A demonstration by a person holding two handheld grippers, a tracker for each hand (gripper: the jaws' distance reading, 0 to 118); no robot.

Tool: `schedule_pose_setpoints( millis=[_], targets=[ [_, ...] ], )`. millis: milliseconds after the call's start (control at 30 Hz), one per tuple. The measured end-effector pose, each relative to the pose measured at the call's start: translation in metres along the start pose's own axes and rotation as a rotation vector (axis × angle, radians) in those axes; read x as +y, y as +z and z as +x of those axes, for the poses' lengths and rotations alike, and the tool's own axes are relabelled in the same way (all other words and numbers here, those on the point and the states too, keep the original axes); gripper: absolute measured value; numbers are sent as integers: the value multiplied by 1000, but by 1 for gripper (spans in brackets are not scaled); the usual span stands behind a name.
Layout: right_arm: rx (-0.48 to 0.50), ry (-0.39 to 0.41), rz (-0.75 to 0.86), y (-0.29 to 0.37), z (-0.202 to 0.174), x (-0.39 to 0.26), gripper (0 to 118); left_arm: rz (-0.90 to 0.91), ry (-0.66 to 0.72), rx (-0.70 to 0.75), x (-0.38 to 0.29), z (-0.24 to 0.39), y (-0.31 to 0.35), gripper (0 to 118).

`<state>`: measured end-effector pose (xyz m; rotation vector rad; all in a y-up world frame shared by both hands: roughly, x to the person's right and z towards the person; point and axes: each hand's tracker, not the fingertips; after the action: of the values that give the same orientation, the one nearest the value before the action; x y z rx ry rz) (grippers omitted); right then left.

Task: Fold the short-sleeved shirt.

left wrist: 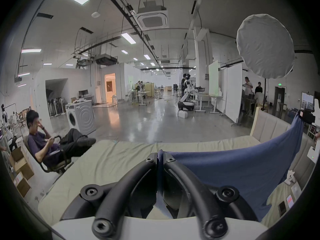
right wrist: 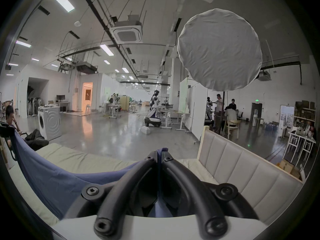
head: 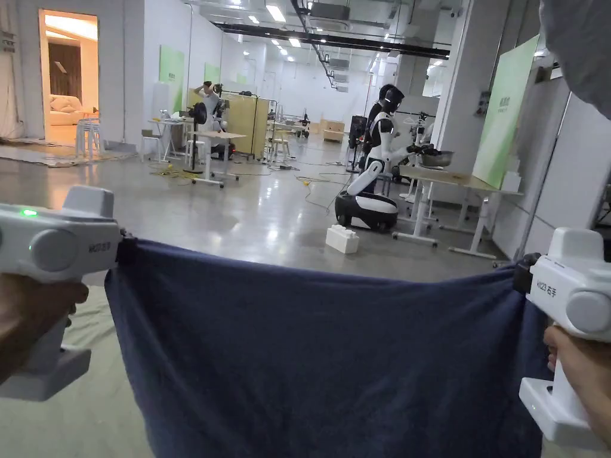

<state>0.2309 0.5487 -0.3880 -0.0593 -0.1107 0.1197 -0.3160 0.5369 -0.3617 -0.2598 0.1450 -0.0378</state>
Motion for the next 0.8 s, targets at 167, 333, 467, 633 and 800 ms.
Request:
schedule_pose_setpoints(
  millis=[167,333,467,633,800],
  targets=[
    [-23,17,28,-17,-6,33,3,9,4,5,43,0,-22,6],
    [-33,37,59,-41,-19,62,3,16,-9,30,69,-4,-48,6],
    [-37,49,93,-65,-30,86,3,41,3,53,92,-10,-72,6],
    [-55,52,141,-84,-37,105,3,73,-3,67,113,-13,-89,6],
    [-57,71,149,-98,-40,99,3,88,-19,79,110,-10,-100,6]
  ],
)
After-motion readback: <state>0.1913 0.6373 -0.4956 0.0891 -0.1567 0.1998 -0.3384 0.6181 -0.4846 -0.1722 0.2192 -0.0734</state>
